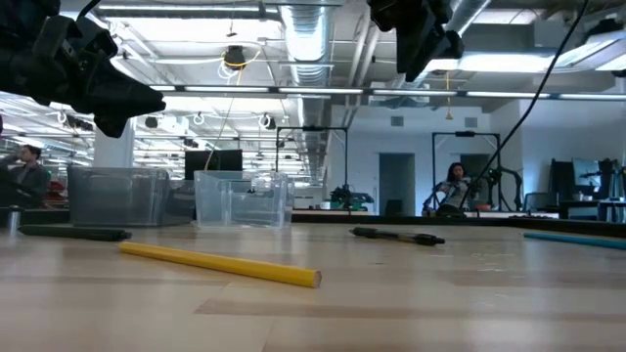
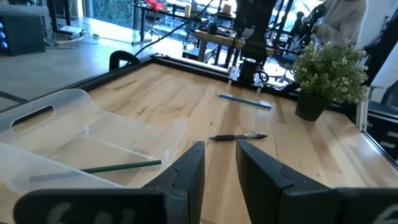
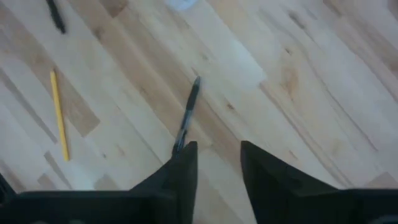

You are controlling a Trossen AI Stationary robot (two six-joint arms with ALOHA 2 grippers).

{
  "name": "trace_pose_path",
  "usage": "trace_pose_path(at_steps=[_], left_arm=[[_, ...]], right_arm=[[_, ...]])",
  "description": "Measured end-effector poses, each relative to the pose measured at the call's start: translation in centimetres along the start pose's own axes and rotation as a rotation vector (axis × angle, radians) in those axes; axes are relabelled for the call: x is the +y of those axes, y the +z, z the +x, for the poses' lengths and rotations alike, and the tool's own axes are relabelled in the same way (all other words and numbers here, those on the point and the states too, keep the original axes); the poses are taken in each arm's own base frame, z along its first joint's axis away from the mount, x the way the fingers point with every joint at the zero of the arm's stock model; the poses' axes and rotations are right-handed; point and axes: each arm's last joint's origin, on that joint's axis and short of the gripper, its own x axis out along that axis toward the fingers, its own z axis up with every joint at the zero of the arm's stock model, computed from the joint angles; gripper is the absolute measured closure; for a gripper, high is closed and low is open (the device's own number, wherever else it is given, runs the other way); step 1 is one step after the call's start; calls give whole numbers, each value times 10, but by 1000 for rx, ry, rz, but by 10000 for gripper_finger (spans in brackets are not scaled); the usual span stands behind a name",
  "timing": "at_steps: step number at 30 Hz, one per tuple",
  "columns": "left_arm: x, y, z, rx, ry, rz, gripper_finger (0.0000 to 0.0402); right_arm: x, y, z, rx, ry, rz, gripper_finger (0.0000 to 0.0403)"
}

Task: Sort pens & pencils
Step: Put the blue pencil into the transparent bin

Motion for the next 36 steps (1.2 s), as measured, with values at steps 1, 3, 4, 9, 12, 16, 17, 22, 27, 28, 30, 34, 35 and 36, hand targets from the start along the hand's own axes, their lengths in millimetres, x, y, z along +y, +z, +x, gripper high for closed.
trace_pose_path(at_steps=[1, 3, 4, 9, 12, 16, 17, 22, 27, 28, 30, 34, 35, 36], left_arm=[[0, 0, 0, 0, 0, 1, 319], [0, 0, 0, 0, 0, 0, 319], [0, 0, 0, 0, 0, 1, 319], [0, 0, 0, 0, 0, 1, 319], [0, 0, 0, 0, 0, 1, 319], [0, 0, 0, 0, 0, 1, 319], [0, 0, 0, 0, 0, 2, 319], [0, 0, 0, 0, 1, 22, 319], [0, 0, 0, 1, 1, 88, 319], [0, 0, 0, 0, 0, 88, 319], [0, 0, 0, 1, 1, 89, 319], [0, 0, 0, 2, 1, 92, 319], [0, 0, 0, 2, 1, 96, 319], [0, 0, 0, 2, 0, 101, 319]], right_arm=[[2, -1, 0, -1, -1, -6, 248], [5, -3, 0, -19, -31, -8, 226], [6, -4, 0, -35, -55, 6, 216], [14, -12, -1, -91, -178, 40, 179], [16, -22, 2, -73, -239, 85, 170], [12, -37, 22, -14, -338, 164, 168], [9, -40, 27, 1, -358, 186, 168], [-1, -57, 56, 73, -443, 284, 168], [-10, -69, 77, 100, -489, 393, 168], [-11, -72, 82, 112, -484, 403, 168], [-12, -75, 91, 126, -467, 413, 168], [-15, -84, 104, 140, -446, 450, 168], [-16, -88, 105, 142, -445, 458, 168], [-17, -91, 105, 143, -444, 470, 168]])
